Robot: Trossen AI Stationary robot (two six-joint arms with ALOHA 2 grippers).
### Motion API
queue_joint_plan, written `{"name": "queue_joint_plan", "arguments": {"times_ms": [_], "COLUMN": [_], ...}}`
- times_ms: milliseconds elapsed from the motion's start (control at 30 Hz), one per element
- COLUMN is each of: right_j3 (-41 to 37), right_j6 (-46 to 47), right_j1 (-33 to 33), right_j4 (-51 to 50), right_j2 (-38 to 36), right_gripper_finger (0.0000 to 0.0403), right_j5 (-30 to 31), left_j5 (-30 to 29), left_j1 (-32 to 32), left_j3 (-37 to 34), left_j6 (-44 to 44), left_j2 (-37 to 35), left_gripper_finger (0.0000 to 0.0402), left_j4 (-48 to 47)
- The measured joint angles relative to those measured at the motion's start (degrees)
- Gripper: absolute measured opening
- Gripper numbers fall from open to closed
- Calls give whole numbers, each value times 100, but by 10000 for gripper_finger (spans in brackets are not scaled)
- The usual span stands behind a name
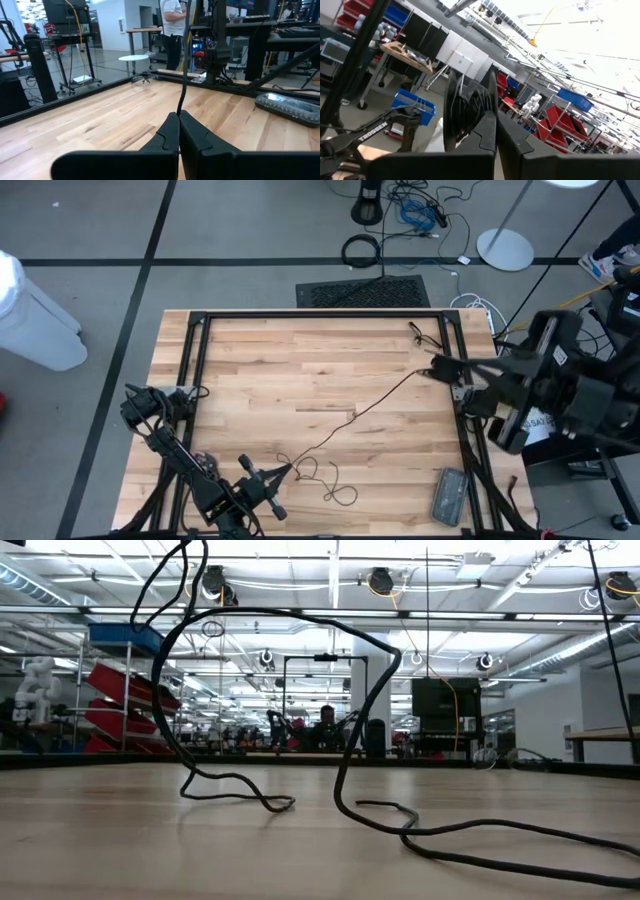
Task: Coil cords
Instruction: Coil the black wire onto the black spool
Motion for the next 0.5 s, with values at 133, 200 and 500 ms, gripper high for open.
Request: {"name": "queue_joint_plan", "arguments": {"times_ms": [133, 200, 500], "right_j3": [253, 347, 283], "right_j6": [-125, -135, 1071], "right_j1": [0, 0, -51], "right_j4": [12, 15, -1169], "right_j2": [0, -5, -10], "right_gripper_finger": [0, 0, 0], "right_j5": [-142, -214, -267], "left_j5": [4, 6, 21], "left_j1": [0, 0, 0], "left_j3": [0, -1, -2], "left_j6": [-11, -10, -116], "left_j2": [0, 0, 0], "left_gripper_finger": [2, 2, 13], "left_j4": [-2, -2, 86]}}
